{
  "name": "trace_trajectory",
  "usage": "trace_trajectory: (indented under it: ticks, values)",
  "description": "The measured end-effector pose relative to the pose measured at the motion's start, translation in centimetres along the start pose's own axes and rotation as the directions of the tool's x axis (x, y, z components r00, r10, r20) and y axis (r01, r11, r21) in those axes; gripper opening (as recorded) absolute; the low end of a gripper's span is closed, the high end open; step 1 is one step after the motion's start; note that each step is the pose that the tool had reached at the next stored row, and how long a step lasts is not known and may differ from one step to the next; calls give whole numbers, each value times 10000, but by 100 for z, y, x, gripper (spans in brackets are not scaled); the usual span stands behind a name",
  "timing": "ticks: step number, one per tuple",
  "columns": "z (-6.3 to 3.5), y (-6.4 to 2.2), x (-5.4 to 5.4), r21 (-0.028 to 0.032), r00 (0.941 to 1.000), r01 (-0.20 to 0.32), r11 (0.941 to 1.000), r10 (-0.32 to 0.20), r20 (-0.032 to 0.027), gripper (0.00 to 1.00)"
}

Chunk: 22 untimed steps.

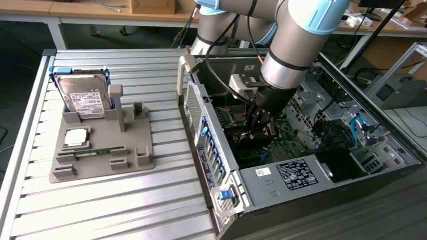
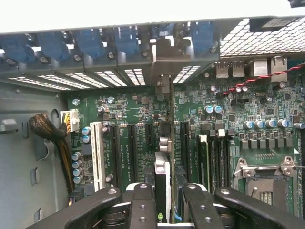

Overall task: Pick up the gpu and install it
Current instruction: 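Insert the gpu into the slot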

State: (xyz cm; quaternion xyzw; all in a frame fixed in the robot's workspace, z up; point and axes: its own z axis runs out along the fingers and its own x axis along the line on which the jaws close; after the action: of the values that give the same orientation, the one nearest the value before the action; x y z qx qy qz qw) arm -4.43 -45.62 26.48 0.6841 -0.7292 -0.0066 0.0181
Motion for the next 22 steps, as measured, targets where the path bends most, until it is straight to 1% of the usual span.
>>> trace_trajectory:
  ticks: [6, 17, 22]
  values:
    - [1, 30, 1, -2, 10000, -81, 10000, 81, 3, 27]
    - [1, 31, 2, -2, 10000, -81, 10000, 81, 3, 27]
    - [1, 31, 2, 2, 9999, 131, 9999, -131, -4, 27]
